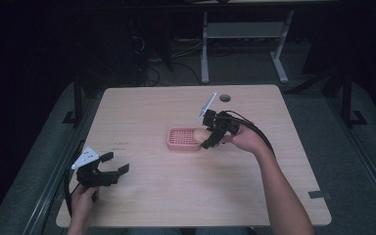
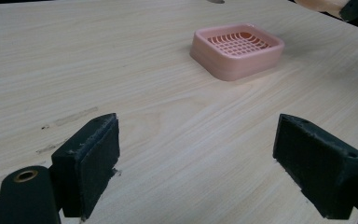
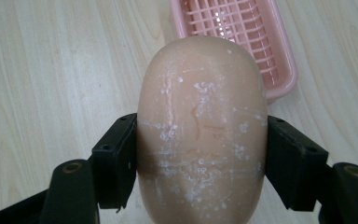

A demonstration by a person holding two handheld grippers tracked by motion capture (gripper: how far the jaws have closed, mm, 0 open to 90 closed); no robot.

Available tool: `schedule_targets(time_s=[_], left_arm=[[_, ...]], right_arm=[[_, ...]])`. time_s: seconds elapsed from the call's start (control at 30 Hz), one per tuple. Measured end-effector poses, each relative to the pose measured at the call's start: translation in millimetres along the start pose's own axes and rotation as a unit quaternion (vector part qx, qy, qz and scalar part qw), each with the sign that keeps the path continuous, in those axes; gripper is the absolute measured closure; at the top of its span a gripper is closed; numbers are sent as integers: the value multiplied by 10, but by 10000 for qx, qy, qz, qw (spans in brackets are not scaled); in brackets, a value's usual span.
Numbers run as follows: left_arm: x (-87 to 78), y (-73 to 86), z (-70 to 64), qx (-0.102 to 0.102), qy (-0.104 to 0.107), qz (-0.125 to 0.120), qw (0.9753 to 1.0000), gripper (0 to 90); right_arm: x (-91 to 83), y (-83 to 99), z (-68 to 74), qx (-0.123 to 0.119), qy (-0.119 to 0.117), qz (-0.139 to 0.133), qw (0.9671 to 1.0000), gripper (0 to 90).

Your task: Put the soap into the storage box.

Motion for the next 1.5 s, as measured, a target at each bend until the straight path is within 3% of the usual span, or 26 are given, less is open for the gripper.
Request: schedule_targets(time_s=[0.73,1.0,1.5], left_arm=[[-7,-3,6,14,-2,7,10000,143],[-7,-4,12,-5,-8,-10,10000,143],[-15,-5,25,1,-14,-30,10000,143]], right_arm=[[98,-271,-82,-63,-68,-14,10000,319],[162,-374,-112,-130,-68,99,9998,319],[234,-582,-171,-142,-135,2,9998,319]])
Point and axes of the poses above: each handheld gripper's, and its own axes: x roughly forward along the jaws, y roughly out of its underside, z roughly to its left, the point moved 6 cm from there along x, roughly forward along the jaws, and after that the axes turned 9 degrees about y, right-handed, at the moved point
